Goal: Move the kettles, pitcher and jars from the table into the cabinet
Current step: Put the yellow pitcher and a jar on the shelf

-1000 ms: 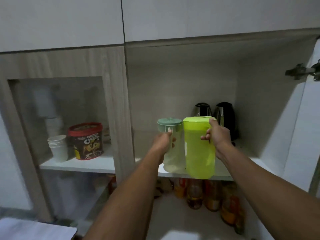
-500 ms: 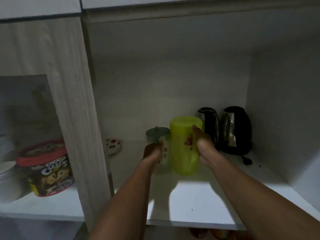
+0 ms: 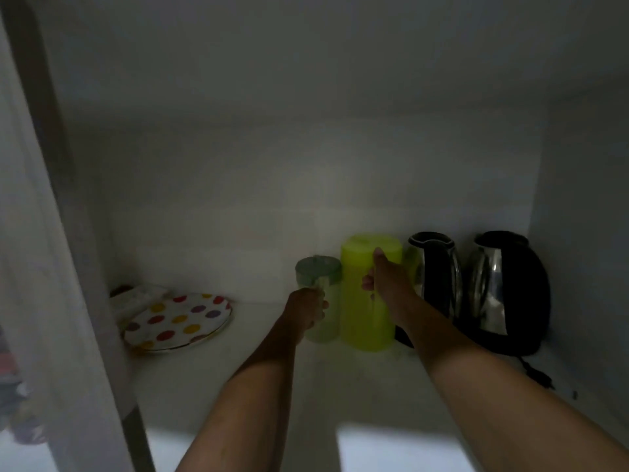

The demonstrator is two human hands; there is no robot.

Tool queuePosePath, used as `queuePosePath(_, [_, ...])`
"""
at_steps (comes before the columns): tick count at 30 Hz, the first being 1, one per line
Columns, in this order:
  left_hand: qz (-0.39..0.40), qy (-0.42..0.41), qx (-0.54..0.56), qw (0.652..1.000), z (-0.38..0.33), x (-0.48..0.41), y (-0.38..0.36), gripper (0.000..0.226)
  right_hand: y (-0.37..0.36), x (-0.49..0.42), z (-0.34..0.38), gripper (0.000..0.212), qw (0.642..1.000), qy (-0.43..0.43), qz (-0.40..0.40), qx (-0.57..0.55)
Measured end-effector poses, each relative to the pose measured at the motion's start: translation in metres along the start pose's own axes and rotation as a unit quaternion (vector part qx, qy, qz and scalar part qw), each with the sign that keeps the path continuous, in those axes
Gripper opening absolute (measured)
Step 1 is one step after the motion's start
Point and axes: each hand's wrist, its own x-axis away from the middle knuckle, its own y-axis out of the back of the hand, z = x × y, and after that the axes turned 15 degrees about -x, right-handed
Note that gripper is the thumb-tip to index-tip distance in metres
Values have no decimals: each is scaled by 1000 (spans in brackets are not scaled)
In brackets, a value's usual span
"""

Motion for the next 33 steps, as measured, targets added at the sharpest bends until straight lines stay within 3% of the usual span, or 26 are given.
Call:
queuePosePath(4, [15,-3,28,999,-4,-21,-4,29,-9,-20,-10,63,999,9,4,44])
queuePosePath(7, [-17,1,18,1000,-6,-35,-6,21,-12,-32,-15,63,998,5,8,64])
queuePosePath(14, [-52,-8,-77,996,-11,-41,-2,42,-22,-38,-25,78,995,12,11,103])
queuePosePath(18, [-84,-23,-113,990,-16,-28,2,43,-20,-33,-18,76,986,-3,-8,166])
queuePosePath(21, [-125,-40,-180,975,-19,-19,6,46,-12,-25,-20,83,970,38,-70,230])
queuePosePath(24, [-144,-59,-210,965,-16,-5,7,58,-2,-4,-17,71,949,132,-118,262])
queuePosePath(27, [-140,-104,-233,957,-19,33,5,53,3,20,-4,53,939,194,-112,259])
queuePosePath(33, [-97,-183,-284,936,-30,117,14,68,-7,93,37,34,946,196,-29,257])
